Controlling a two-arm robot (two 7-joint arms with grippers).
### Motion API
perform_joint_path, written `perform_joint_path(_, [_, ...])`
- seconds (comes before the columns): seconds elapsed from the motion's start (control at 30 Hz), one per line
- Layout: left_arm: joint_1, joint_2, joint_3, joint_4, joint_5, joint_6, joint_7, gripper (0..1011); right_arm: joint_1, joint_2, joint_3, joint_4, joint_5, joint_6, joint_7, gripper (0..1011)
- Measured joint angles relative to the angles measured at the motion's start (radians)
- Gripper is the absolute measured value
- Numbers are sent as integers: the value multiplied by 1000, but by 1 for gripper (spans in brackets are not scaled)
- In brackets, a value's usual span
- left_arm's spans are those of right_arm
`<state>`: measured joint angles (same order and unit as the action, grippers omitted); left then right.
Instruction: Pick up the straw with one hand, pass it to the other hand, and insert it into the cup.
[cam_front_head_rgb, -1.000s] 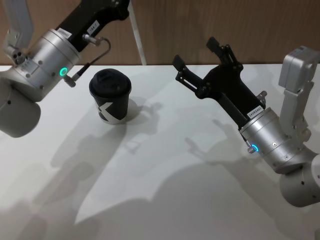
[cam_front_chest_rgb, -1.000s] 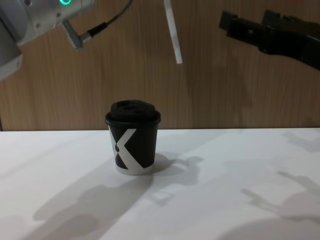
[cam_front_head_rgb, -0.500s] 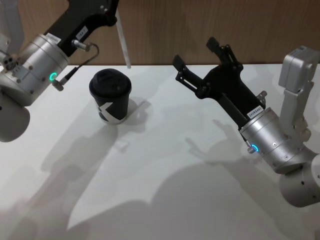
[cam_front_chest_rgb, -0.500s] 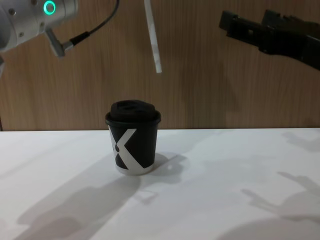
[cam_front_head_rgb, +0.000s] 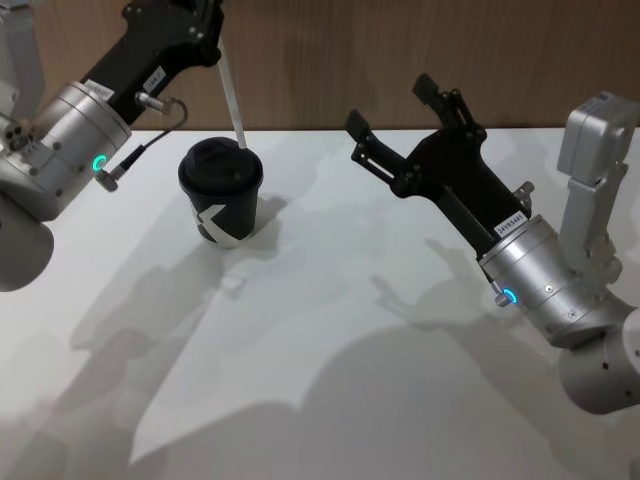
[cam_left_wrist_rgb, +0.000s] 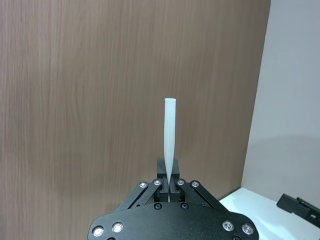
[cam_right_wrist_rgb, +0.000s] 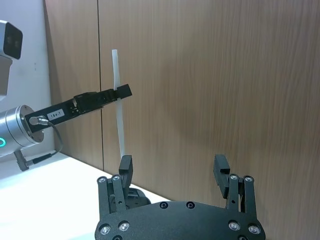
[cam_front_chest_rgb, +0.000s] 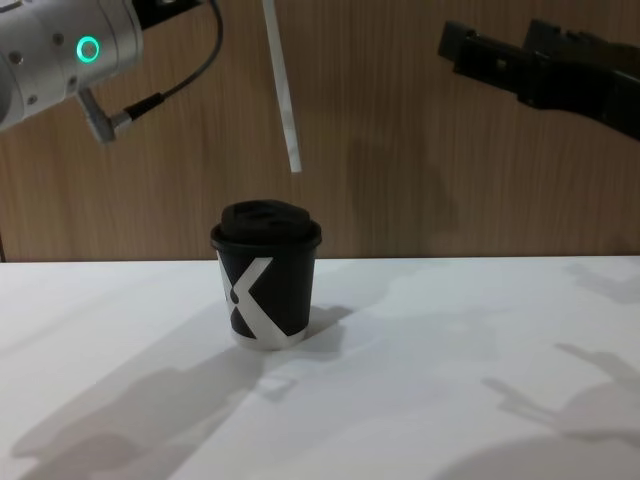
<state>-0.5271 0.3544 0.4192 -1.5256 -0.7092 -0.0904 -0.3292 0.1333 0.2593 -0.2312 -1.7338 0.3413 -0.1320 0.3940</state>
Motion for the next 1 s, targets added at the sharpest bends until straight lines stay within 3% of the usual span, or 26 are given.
perform_joint_path(1.0, [19,-12,-18,21,34,18,10,12,0,0,0,0,0,0,0,1001])
